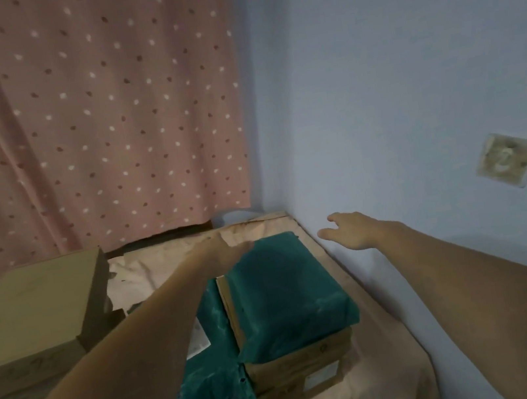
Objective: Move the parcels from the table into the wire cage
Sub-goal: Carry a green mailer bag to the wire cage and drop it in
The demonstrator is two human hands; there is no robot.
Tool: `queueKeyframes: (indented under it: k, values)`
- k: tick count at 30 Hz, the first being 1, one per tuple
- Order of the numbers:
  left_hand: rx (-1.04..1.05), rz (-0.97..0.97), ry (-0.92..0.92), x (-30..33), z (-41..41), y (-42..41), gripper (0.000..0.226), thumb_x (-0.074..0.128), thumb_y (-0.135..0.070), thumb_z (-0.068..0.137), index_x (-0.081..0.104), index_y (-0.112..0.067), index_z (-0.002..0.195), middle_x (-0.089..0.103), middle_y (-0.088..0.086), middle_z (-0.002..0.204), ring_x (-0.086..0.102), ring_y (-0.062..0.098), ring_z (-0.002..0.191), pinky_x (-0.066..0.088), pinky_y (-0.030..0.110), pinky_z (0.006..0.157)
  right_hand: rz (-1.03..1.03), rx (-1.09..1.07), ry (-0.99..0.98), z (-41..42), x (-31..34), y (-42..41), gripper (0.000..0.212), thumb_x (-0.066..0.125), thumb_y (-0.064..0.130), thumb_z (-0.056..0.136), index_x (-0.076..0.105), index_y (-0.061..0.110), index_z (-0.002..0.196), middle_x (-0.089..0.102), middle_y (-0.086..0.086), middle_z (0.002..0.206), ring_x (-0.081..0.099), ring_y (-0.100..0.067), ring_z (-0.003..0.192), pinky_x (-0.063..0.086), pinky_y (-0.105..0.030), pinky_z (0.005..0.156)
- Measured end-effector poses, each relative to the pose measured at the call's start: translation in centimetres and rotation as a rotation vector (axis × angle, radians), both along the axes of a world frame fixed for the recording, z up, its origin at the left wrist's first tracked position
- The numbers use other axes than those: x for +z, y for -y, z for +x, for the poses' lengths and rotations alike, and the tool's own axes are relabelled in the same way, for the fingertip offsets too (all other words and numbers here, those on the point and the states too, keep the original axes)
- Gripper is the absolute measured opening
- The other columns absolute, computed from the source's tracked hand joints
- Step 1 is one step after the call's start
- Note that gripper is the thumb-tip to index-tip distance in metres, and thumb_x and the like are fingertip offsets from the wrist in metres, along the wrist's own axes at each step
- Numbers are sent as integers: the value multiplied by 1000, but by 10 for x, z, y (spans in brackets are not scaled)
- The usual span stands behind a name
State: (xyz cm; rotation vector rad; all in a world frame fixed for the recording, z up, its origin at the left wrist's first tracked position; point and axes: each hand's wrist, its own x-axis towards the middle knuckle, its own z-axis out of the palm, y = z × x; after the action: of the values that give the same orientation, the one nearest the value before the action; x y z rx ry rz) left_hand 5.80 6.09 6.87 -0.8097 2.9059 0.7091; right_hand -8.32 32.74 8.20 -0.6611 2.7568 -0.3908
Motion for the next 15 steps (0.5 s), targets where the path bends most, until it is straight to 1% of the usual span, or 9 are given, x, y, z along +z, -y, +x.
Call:
queueKeyframes:
  k: [4, 5, 6, 8, 9, 11, 12, 14, 15]
  values:
    - [116, 296, 21, -59, -37, 0, 127, 46, -94, 77, 15, -8, 165, 33, 17, 166, 41, 38, 146, 38, 47, 118, -52, -33, 146, -36, -58, 21, 81, 40, 63, 105, 26, 9, 164, 31, -9, 169, 35, -30, 152, 31, -42, 123]
    - [165, 391, 4, -74, -42, 0, 130, 49, -95, 74, 14, -8, 165, 33, 17, 166, 42, 38, 145, 39, 46, 117, -83, -32, 190, -43, -73, 27, 79, 39, 63, 105, 31, 8, 161, 37, -7, 166, 39, -29, 150, 34, -40, 120]
    - [218, 487, -19, -82, -43, -4, 127, 54, -88, 79, 11, -6, 165, 33, 17, 165, 42, 38, 145, 40, 44, 115, -123, -37, 257, -46, -85, 32, 74, 39, 61, 106, 39, 8, 157, 46, -3, 159, 46, -28, 144, 37, -37, 117]
    - [319, 656, -77, -104, -46, -9, 107, 61, -65, 93, 12, -2, 163, 39, 18, 161, 47, 37, 141, 43, 39, 105, -261, -59, 448, -54, -114, 41, 62, 45, 60, 105, 55, 15, 145, 61, 2, 143, 62, -21, 126, 45, -36, 112]
    - [363, 728, -106, -114, -47, -11, 95, 63, -57, 96, 20, -2, 161, 47, 17, 155, 52, 36, 135, 46, 36, 100, -327, -79, 549, -56, -127, 43, 59, 50, 63, 101, 60, 19, 140, 67, 1, 138, 67, -19, 119, 48, -37, 110]
    - [447, 879, -143, -133, -49, -12, 74, 67, -49, 97, 46, -2, 150, 63, 16, 138, 65, 34, 118, 53, 38, 97, -450, -156, 728, -57, -148, 46, 60, 62, 66, 93, 65, 22, 134, 73, -2, 128, 72, -22, 112, 54, -41, 106]
    - [480, 949, -158, -137, -49, -14, 65, 69, -47, 97, 57, -3, 142, 69, 15, 128, 70, 32, 108, 57, 40, 92, -502, -215, 777, -58, -154, 46, 58, 66, 65, 92, 67, 22, 131, 76, -3, 123, 74, -25, 109, 56, -43, 103]
    - [521, 1053, -197, -139, -49, -17, 48, 69, -42, 98, 66, -7, 130, 75, 13, 112, 73, 31, 93, 59, 38, 76, -585, -302, 832, -57, -157, 49, 48, 65, 57, 95, 69, 20, 126, 78, -8, 115, 76, -29, 103, 61, -42, 93]
    - [532, 1090, -215, -138, -49, -19, 42, 68, -39, 98, 68, -8, 127, 76, 14, 108, 73, 31, 89, 58, 37, 72, -619, -328, 857, -58, -157, 50, 44, 64, 53, 97, 69, 19, 125, 78, -10, 113, 76, -30, 101, 61, -42, 91]
